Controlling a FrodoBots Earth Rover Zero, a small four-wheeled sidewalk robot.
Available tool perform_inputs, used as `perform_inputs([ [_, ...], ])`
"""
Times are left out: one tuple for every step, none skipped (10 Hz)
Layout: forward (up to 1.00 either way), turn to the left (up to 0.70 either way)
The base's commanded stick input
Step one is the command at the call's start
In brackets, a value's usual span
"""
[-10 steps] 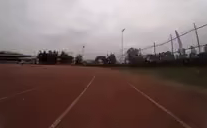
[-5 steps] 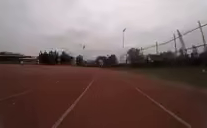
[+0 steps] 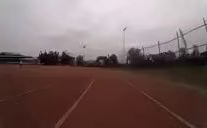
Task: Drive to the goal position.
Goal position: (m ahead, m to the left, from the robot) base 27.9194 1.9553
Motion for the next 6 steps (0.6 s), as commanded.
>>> perform_inputs([
  [0.7,0.0],
  [0.7,0.0],
  [0.7,0.0],
  [0.7,0.0],
  [0.7,0.0],
  [0.7,0.0],
])
